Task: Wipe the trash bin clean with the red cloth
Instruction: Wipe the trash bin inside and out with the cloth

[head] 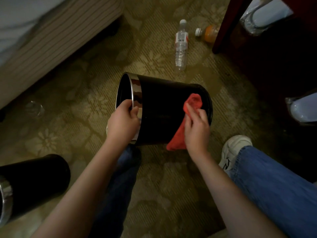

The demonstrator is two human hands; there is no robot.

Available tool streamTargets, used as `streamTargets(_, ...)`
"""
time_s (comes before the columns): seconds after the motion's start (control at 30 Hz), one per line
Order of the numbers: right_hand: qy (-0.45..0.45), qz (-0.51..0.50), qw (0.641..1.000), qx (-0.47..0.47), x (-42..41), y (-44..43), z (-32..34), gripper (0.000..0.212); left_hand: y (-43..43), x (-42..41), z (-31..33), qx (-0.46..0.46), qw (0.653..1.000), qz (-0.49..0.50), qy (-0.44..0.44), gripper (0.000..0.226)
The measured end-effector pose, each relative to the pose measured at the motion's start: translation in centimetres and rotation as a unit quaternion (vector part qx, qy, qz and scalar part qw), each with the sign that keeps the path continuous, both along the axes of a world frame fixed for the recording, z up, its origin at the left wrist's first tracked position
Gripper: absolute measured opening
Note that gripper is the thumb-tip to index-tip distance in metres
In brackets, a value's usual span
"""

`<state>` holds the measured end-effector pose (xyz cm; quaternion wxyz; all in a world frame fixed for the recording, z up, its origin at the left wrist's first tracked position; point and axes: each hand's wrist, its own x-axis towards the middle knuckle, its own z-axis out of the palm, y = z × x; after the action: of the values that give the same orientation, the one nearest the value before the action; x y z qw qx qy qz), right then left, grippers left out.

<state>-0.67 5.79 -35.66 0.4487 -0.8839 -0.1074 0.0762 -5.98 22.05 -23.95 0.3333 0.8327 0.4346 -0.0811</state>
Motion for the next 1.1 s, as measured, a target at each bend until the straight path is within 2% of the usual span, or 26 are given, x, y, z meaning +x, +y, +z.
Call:
streamTargets(0.23, 0.088, -0.073, 0.993, -0.035, 1.9, -1.5, -0.9, 0.034, -1.5, 1.0, 0.1, 0.017, 0.999, -0.039, -0.023, 0.016)
streamTargets(0.4, 0.007, 0.037, 0.999, -0.018, 0.5, 1.6, 2.7, 0.037, -1.3, 1.2, -0.1, 0.031, 0.999, -0.032, -0.013, 0.015)
streamTargets(0.57, -0.052, 0.144, 0.988, 0.006, -1.6, 5.2, 6.4, 0.044, -1.1, 1.1, -0.3, 0.037, 0.999, -0.023, -0.008, 0.013)
streamTargets(1.1, -0.028, 0.214, 0.976, -0.028, 0.0, 3.5, 7.6, 0.044, -1.8, 2.1, 0.5, -0.006, 0.999, -0.036, -0.021, 0.019)
